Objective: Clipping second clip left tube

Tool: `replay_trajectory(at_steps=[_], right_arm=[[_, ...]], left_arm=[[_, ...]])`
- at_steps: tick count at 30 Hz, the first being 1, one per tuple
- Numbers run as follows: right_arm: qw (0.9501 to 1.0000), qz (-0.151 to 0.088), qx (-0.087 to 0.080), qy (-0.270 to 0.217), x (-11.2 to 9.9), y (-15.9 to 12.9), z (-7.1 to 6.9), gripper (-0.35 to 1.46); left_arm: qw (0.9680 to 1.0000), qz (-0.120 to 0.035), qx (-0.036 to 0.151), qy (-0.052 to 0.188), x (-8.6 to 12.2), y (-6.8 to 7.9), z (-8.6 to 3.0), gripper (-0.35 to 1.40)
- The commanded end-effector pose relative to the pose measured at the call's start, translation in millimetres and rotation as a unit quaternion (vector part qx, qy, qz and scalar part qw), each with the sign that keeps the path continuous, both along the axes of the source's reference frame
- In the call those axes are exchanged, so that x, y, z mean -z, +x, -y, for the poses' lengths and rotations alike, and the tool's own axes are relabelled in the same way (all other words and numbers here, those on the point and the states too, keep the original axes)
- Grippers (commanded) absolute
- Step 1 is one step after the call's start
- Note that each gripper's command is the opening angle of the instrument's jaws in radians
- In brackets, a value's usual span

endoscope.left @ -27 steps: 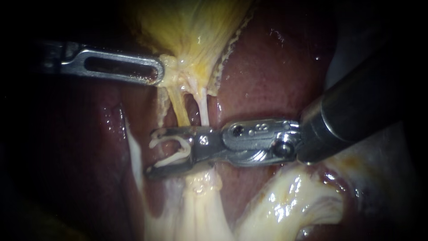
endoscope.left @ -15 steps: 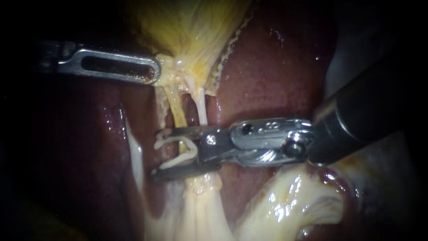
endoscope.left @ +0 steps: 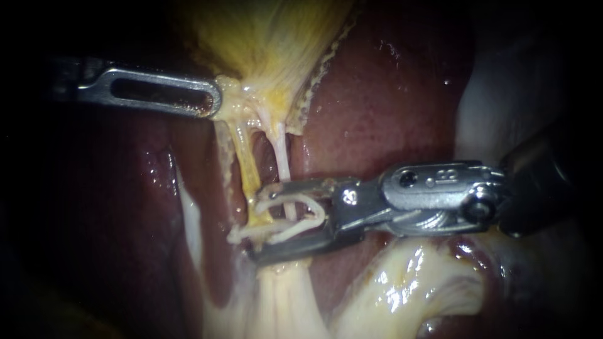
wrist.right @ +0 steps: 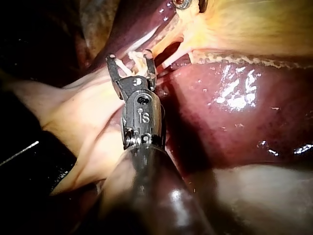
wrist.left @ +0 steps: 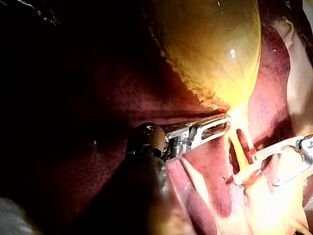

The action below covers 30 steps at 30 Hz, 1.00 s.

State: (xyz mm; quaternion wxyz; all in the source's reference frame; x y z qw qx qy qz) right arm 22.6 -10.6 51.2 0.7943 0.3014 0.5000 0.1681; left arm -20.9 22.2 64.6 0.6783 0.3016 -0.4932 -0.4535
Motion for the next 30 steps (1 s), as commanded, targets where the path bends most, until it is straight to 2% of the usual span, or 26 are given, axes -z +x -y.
replay_trajectory(at_steps=[1, 14, 30], right_arm=[[1.0, 0.001, -0.001, 0.003, -0.3, -0.1, -0.1, 0.49], [0.9996, 0.007, -0.008, 0.025, -2.6, -1.1, -1.1, 0.49], [0.9989, 0.017, -0.016, 0.041, -6.7, -1.1, -1.1, 0.49]], left_arm=[[1.0, 0.0, 0.0, 0.0, 0.0, 0.0, 0.0, -0.35], [1.0, 0.0, 0.0, 0.0, 0.0, 0.1, 0.0, -0.35], [1.0, 0.0, 0.0, -0.001, -0.1, 0.1, 0.2, -0.35]])
